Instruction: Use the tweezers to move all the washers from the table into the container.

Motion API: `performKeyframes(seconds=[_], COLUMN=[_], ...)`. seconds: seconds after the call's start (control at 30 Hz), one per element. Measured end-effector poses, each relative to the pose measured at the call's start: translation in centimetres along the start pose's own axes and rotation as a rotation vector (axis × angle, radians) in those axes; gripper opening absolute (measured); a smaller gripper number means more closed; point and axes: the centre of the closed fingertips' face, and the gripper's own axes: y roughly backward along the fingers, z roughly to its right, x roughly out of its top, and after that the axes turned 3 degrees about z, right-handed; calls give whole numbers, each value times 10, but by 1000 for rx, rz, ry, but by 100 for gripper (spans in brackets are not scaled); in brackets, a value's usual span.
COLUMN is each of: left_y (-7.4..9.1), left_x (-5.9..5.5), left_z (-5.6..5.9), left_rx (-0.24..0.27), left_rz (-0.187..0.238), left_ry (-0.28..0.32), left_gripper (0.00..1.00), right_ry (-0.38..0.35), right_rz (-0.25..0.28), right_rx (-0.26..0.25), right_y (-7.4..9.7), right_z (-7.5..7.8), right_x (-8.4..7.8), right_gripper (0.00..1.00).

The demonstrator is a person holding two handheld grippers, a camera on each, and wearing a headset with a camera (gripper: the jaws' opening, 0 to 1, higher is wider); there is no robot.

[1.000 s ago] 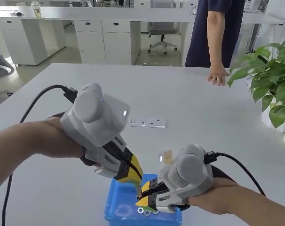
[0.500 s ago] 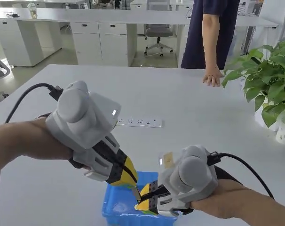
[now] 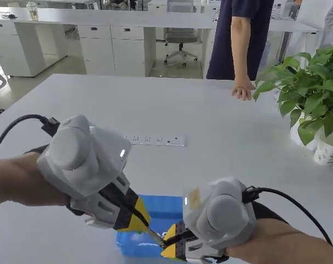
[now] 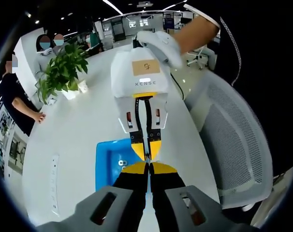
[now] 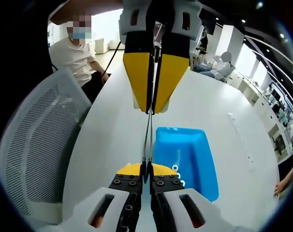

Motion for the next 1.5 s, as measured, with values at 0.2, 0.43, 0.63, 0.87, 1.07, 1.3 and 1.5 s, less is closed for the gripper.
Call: performKeyframes(seconds=[0.2, 0.43, 0.63, 0.87, 1.07, 1.3, 1.5], left_y=[-8, -20, -35, -52, -62, -74, -82], left_x=[-16, -27, -42, -59, -70, -83, -90], left_z=[15, 31, 42, 53, 60, 64, 65], left_rx=[-9, -20, -26, -31, -32, -44, -55], left_rz=[-25, -19, -18, -16, -20, -49, -63], left_ry=[13, 43, 69, 109, 139, 156, 162], left_gripper=[4, 4, 4, 4, 4, 4, 4], right_ry=[-2, -14, -22, -20, -19, -29, -28], right_rz=[-21, -41, -61, -80, -93, -100, -111], right_rx=[21, 54, 76, 95, 105, 115, 121], right_y=[-4, -10, -20, -30, -35, -41, -44], right_z=[-16, -34, -45, -57, -62, -64, -67], right_x=[-7, -17, -29, -43, -51, -58, -64], right_gripper=[5, 5, 5, 5, 5, 6, 6])
